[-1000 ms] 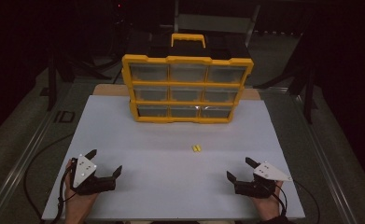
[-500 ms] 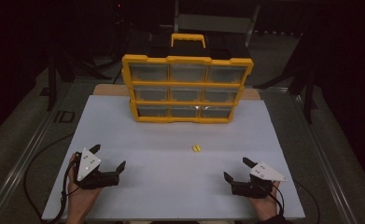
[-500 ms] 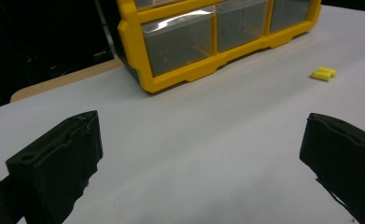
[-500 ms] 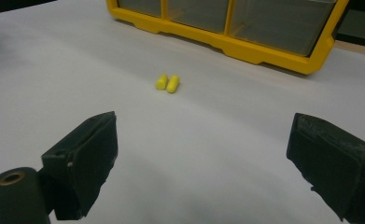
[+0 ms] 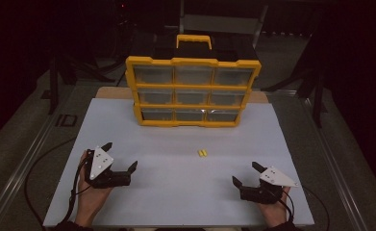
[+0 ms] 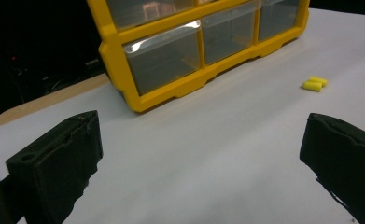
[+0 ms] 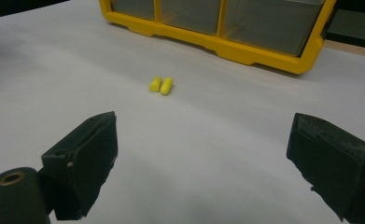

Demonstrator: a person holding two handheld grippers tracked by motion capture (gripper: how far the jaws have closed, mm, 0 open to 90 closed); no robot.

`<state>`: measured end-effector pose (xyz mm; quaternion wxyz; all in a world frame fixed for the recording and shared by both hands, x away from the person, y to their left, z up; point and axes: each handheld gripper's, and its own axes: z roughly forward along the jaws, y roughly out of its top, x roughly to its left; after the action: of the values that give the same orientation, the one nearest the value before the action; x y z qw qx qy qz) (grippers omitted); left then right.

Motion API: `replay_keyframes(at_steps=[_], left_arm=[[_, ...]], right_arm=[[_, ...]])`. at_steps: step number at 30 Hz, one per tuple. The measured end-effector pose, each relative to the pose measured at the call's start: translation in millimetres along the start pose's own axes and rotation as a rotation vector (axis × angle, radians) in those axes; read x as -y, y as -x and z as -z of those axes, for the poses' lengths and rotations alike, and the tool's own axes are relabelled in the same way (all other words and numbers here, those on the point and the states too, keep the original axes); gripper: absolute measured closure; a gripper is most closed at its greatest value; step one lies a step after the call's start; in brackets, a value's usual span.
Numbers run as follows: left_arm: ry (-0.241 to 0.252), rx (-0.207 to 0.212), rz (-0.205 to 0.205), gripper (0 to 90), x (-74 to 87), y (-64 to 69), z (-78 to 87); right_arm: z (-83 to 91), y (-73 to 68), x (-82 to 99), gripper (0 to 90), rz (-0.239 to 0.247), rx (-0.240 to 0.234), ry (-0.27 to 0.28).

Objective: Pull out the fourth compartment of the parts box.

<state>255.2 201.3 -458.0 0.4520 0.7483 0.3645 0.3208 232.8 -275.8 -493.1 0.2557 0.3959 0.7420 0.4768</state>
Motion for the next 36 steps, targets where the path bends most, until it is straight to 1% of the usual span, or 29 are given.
replay_keyframes(at_steps=[8,15,20,24,31,36], left_arm=[[0.002,0.006,-0.019,0.0,-9.8,0.9,-8.2],[-0.010,0.007,-0.056,0.0,-19.3,-0.1,-15.0],[-0.013,0.008,-0.071,0.0,-25.5,-1.4,-18.5],[-0.015,0.004,-0.086,0.0,-30.7,-3.8,-20.7],[-0.010,-0.009,-0.085,0.0,-39.0,-11.2,-25.7],[-0.012,-0.017,-0.100,0.0,-47.3,-15.8,-31.2]], right_arm=[[2.2,3.0,0.3,8.8,-0.012,0.006,0.009],[2.3,3.6,0.4,8.7,-0.013,0.009,0.008],[1.8,3.2,0.5,8.7,-0.015,0.008,0.007],[1.8,3.5,0.5,8.7,-0.012,0.011,0.005],[0.9,3.0,0.9,8.7,-0.012,0.008,0.004],[0.6,2.6,0.8,8.7,-0.012,0.006,0.005]])
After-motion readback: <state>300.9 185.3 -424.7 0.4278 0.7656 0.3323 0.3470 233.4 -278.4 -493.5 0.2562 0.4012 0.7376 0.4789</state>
